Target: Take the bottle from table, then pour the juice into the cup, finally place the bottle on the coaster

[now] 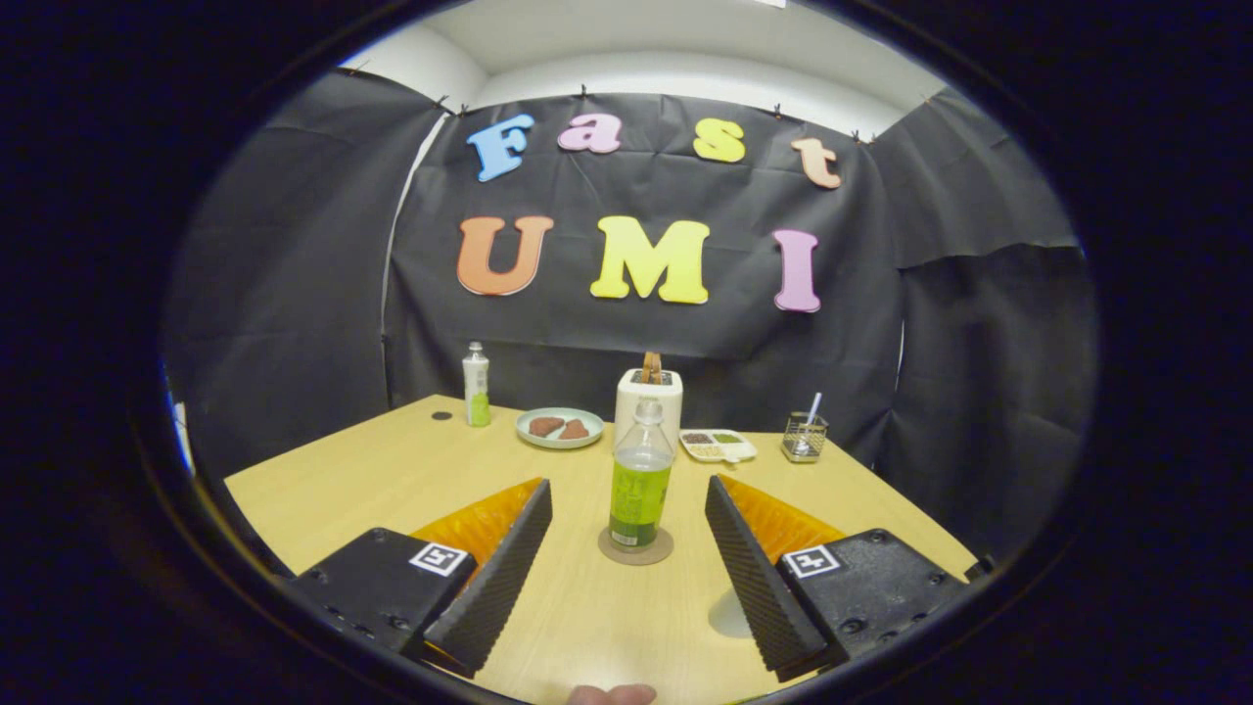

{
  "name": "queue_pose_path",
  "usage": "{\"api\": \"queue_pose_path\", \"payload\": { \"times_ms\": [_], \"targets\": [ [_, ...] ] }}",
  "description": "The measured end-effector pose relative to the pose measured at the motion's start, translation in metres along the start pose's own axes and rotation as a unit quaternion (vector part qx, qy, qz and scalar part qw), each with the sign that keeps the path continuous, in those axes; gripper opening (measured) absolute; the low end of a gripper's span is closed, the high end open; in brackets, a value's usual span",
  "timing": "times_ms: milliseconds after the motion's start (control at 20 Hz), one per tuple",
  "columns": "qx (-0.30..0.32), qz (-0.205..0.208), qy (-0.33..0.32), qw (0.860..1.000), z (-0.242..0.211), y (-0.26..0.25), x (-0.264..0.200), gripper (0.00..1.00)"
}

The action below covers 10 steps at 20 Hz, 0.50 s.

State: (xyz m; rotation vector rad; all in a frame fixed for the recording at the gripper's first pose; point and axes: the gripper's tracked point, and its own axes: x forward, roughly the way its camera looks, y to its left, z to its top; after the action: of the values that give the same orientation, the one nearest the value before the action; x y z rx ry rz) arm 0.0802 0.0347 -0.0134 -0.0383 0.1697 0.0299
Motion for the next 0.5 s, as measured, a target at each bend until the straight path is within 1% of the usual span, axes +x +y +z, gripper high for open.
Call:
{"api": "queue_pose_path", "payload": {
  "times_ms": [200, 500],
  "targets": [
    [0.005, -0.002, -0.024, 1.000, 0.008, -0.011, -0.034, 1.00],
    [0.018, 0.003, -0.043, 0.999, 0.006, -0.008, -0.058, 1.00]
  ]
}}
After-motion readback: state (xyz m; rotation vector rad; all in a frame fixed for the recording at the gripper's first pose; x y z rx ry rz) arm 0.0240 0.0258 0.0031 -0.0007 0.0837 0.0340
